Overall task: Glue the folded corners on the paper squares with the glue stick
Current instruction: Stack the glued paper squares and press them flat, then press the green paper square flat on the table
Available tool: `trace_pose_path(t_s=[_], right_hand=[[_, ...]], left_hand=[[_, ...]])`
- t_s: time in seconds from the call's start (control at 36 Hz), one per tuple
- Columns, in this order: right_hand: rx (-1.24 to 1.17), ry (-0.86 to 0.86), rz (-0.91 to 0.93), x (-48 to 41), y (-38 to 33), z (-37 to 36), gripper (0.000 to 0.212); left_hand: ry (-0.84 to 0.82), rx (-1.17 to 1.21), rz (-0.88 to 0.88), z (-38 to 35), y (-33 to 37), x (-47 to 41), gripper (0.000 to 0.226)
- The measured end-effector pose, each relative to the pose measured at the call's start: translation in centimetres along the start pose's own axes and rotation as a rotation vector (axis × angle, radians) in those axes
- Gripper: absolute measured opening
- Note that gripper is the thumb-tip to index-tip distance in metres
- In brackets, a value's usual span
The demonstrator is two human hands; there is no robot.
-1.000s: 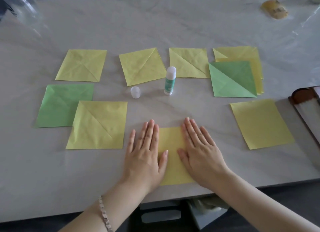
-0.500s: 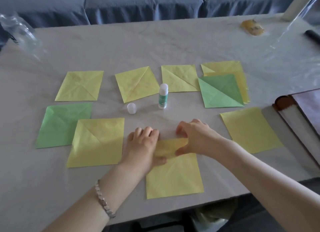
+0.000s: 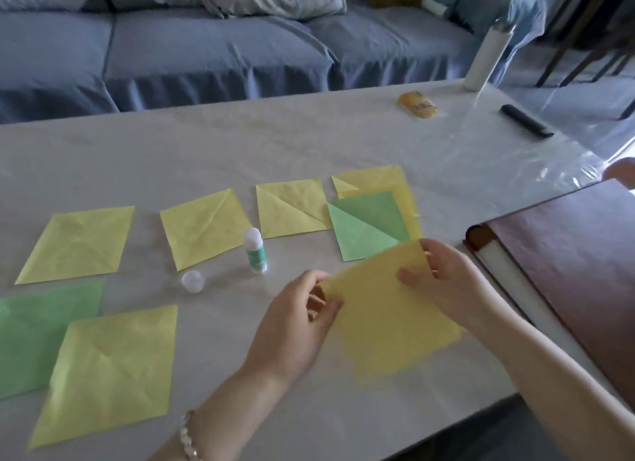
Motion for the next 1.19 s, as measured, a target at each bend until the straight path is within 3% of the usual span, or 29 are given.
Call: trace_pose_path(t_s=[0.11, 0.19, 0.25, 0.36, 0.58, 0.67, 0.75, 0.86, 1.0, 1.08, 1.19], right_hand=[[0.238, 0.168, -0.06, -1.5, 1.9, 5.3, 0.037], [0.629, 0.144, -0.2, -1.9, 4.2, 6.4, 0.063], [0.793, 0.155, -0.152, -2.4, 3.8, 5.9, 0.063], [0.797, 0.196, 0.042, -5.0, 1.3, 3.5, 0.054], [0.856, 0.094, -0.274, -10.4, 4.0, 0.6, 0.082], [0.818, 0.125, -0.307, -11.0, 4.6, 0.9, 0.082], [0.701, 0.152, -0.249, -11.3, 4.7, 1.2, 0.062], [0.545, 0.252, -0.021, -9.9, 2.0, 1.5, 0.024], [0.297, 0.416, 0.271, -5.3, -3.8, 2.7, 0.027], [0.088, 0.311, 0.419, -2.9, -7.5, 0.6, 0.026], [-0.136, 0.058, 0.457, -1.2, -10.6, -4.9, 0.017]], left_hand=[[-0.025, -0.023, 0.023, -1.5, 0.8, -0.4, 0.016], [-0.019, -0.106, 0.033, -1.6, 0.4, -0.9, 0.015], [-0.001, -0.151, 0.06, -0.9, -0.3, -1.2, 0.013], [0.053, -0.197, 0.12, 1.2, -1.7, -1.5, 0.012], [0.123, -0.247, 0.203, 5.5, -3.7, -0.5, 0.023], [0.147, -0.27, 0.23, 6.6, -4.5, 0.0, 0.023], [0.161, -0.275, 0.249, 7.3, -5.1, 0.5, 0.024], [0.182, -0.275, 0.239, 7.9, -5.8, 1.0, 0.026], [0.283, -0.228, 0.228, 9.9, -6.7, 1.6, 0.023], [0.421, -0.258, 0.204, 12.0, -7.1, 2.3, 0.014], [0.555, -0.271, 0.197, 15.0, -7.5, 3.6, 0.019]])
Point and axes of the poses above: each hand's wrist, its own x-axis away from the middle knuckle, its own z-axis out of the back of the hand, y = z × x, the point moved 9 cm from there along -x, towards the middle knuckle, and after that the axes turned 6 degrees about z, right-handed, at the moved point
